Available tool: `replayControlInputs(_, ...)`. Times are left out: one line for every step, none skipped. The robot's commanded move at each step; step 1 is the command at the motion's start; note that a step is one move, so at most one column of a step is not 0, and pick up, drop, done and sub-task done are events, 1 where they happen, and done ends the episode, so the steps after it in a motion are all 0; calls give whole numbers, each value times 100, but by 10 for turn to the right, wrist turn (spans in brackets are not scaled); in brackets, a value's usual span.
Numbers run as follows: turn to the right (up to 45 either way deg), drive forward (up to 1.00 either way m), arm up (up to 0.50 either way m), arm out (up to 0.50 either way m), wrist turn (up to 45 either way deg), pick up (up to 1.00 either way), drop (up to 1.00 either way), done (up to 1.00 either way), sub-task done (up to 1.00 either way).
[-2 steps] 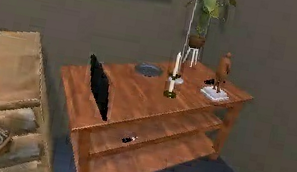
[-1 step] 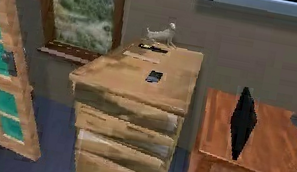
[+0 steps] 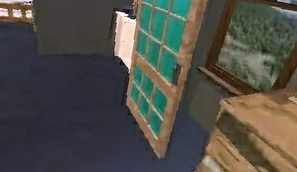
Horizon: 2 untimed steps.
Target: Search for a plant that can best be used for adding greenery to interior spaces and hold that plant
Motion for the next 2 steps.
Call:
replayControlInputs(-330, 0, 0, 0, 0, 0, 0, 0, 0)
replayControlInputs(0, 5, 0, 0, 0, 0, 0, 0, 0)
